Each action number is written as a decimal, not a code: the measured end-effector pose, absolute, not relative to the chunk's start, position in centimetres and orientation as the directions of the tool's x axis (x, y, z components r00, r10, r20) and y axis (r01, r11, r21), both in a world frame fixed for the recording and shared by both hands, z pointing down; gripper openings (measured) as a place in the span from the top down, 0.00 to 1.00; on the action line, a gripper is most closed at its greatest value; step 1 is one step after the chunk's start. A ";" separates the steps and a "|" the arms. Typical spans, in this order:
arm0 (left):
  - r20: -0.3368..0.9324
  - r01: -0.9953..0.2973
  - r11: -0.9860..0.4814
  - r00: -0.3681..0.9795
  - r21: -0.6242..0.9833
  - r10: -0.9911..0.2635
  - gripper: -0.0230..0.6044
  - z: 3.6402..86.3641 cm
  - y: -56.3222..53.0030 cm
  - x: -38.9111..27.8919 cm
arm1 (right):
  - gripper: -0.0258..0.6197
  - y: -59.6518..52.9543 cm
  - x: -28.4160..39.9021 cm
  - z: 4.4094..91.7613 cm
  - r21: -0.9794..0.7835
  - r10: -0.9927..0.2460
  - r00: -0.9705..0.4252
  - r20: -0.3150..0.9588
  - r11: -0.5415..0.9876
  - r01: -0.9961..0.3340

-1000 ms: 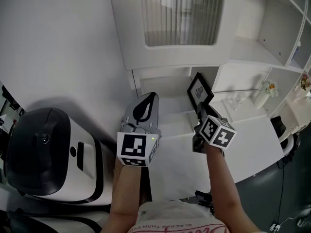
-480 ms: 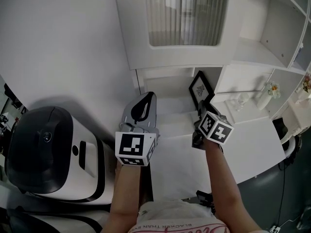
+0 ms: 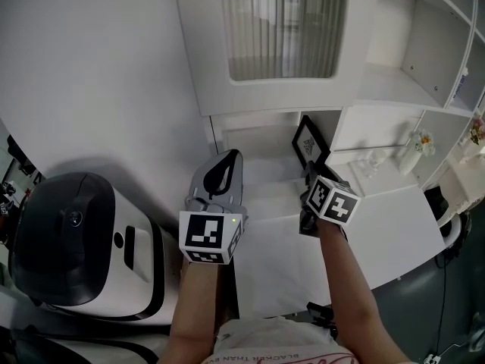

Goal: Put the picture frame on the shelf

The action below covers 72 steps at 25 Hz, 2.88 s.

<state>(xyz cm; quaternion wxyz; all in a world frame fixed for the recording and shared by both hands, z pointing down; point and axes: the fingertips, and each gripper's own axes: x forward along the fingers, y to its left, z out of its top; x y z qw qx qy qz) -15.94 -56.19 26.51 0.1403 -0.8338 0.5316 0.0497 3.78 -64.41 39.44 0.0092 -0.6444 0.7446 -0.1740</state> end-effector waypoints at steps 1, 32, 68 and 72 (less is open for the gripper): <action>-0.233 -0.900 -0.396 0.431 -0.183 -0.872 0.95 26.4 -56.1 -15.8 | 0.78 -64.3 3.7 39.3 -0.271 -0.961 -0.178 0.211 0.117 -0.956; -0.328 -0.918 -0.362 0.396 -0.161 -0.858 0.95 22.3 -52.0 -14.5 | 0.90 -53.8 3.5 26.8 -0.077 -0.953 -0.302 0.024 0.300 -0.951; -0.391 -0.915 -0.348 0.403 -0.206 -0.827 0.95 19.2 -48.2 -13.6 | 0.95 -45.3 4.8 19.7 0.211 -0.934 -0.285 -0.217 0.240 -0.948; -0.394 -0.912 -0.354 0.410 -0.210 -0.823 0.95 19.2 -48.0 -13.3 | 0.95 -45.0 4.8 19.8 0.216 -0.932 -0.286 -0.222 0.239 -0.947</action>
